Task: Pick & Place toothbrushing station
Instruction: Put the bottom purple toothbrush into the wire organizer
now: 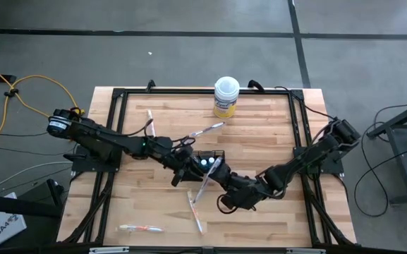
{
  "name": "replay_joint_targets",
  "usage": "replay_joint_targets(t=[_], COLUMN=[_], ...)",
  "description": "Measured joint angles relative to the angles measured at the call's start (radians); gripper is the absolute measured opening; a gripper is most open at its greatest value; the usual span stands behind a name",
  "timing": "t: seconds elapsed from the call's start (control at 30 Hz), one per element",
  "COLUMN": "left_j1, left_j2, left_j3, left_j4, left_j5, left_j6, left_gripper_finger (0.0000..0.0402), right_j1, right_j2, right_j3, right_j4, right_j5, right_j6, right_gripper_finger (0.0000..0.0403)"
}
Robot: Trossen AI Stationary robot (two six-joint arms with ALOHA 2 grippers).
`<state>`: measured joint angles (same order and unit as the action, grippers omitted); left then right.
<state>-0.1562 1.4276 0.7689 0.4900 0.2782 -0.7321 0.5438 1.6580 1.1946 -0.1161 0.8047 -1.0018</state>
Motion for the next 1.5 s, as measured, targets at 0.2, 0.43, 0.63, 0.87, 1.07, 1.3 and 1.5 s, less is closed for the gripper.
replay_joint_targets(t=[0.2, 0.43, 0.63, 0.87, 1.07, 1.3, 1.5], left_j1=[0.016, 0.022, 0.023, 0.023, 0.023, 0.038, 0.052], left_j2=[0.0, -0.001, -0.001, -0.001, -0.001, -0.001, -0.001], left_j3=[0.0, 0.0, 0.0, 0.0, 0.0, 0.0, 0.0], left_j4=[0.041, 0.047, 0.045, 0.045, 0.045, 0.042, 0.041], left_j5=[0.04, 0.053, 0.06, 0.073, 0.073, 0.071, 0.068], left_j6=[-0.002, -0.002, -0.01, -0.025, -0.028, -0.028, -0.028], left_gripper_finger=[0.0138, 0.0138, 0.0138, 0.0138, 0.0138, 0.0138, 0.0138], right_j1=[0.0, 0.002, 0.006, 0.03, 0.061, 0.074, 0.069], right_j2=[0.043, 0.094, 0.102, 0.102, 0.101, 0.101, 0.1], right_j3=[0.0, 0.0, 0.0, 0.0, 0.0, 0.0, 0.0], right_j4=[0.037, 0.122, 0.159, 0.147, 0.147, 0.153, 0.205], right_j5=[-0.001, 0.003, 0.017, 0.096, 0.109, 0.108, 0.085], right_j6=[-0.073, -0.209, -0.26, -0.257, -0.259, -0.276, -0.305], right_gripper_finger=[0.0002, 0.0002, 0.0002, 0.0002, 0.0002, 0.0002, 0.0002])
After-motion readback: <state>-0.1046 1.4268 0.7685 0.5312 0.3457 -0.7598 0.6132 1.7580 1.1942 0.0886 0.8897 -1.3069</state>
